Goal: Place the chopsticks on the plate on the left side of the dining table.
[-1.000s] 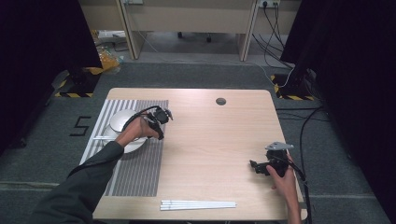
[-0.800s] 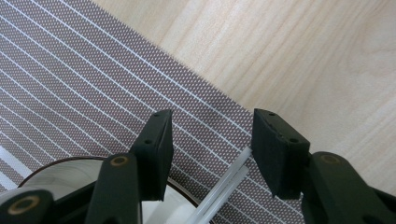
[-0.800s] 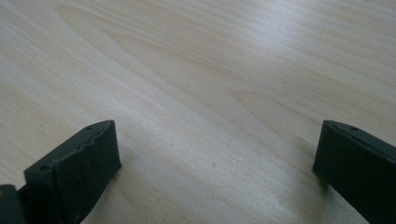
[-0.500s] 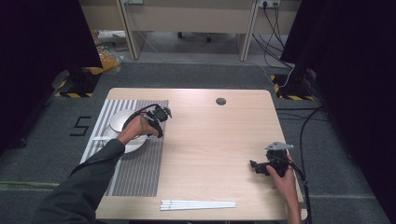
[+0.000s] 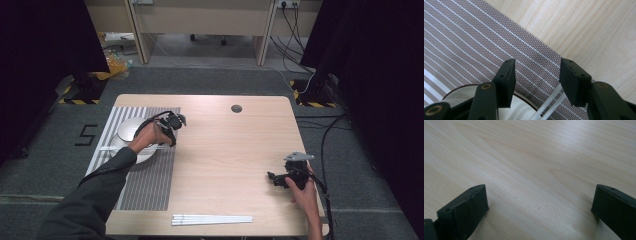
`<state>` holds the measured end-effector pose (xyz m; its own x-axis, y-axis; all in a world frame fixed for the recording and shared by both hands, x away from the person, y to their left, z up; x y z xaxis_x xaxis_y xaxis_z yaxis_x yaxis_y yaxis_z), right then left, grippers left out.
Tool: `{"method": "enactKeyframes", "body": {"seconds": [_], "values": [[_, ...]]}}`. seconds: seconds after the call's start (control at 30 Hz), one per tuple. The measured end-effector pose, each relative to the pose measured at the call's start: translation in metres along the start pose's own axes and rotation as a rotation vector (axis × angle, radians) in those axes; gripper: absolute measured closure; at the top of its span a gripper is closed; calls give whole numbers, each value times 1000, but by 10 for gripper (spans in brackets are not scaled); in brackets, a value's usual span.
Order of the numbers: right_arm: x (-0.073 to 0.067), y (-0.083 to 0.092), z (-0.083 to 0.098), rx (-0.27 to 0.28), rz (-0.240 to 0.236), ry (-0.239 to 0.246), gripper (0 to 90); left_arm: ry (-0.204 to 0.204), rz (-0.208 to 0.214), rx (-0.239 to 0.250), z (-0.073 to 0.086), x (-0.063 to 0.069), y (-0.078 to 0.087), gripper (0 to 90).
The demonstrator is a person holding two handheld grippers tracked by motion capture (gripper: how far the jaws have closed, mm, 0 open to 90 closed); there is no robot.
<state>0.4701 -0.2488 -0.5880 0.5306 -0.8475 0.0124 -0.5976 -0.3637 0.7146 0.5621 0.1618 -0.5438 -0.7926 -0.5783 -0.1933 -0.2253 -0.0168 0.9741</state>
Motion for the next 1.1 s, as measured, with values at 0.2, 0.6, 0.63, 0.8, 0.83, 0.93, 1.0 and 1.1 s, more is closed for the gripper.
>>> {"method": "enactKeyframes", "body": {"seconds": [0.2,0.6,0.63,0.8,0.83,0.93,1.0,1.1], "values": [[0,0,0,0,0,1,6,-7,13,-3,4,3,3,467],[0,0,0,0,-1,1,6,-15,6,25,2,9,12,456],[0,0,0,1,0,1,6,-24,5,34,2,11,13,455],[0,0,0,0,-1,1,6,-28,42,66,4,24,17,443],[0,0,0,0,-1,1,7,-24,56,80,4,27,18,440],[0,0,0,0,0,1,7,-26,71,95,5,35,18,419],[0,0,0,0,-1,0,6,-37,75,107,6,41,20,409],[0,0,0,0,-1,0,6,-49,86,132,6,50,22,404]]}}
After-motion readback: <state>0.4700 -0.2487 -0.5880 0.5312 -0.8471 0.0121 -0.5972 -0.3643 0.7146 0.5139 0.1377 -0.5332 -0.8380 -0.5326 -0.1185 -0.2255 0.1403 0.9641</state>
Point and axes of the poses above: each handheld gripper's, and its own axes: y roughly backward along the jaws, z roughly out of its underside, x roughly to its right, the point moved 10 cm from there along -y, roughly forward along the jaws
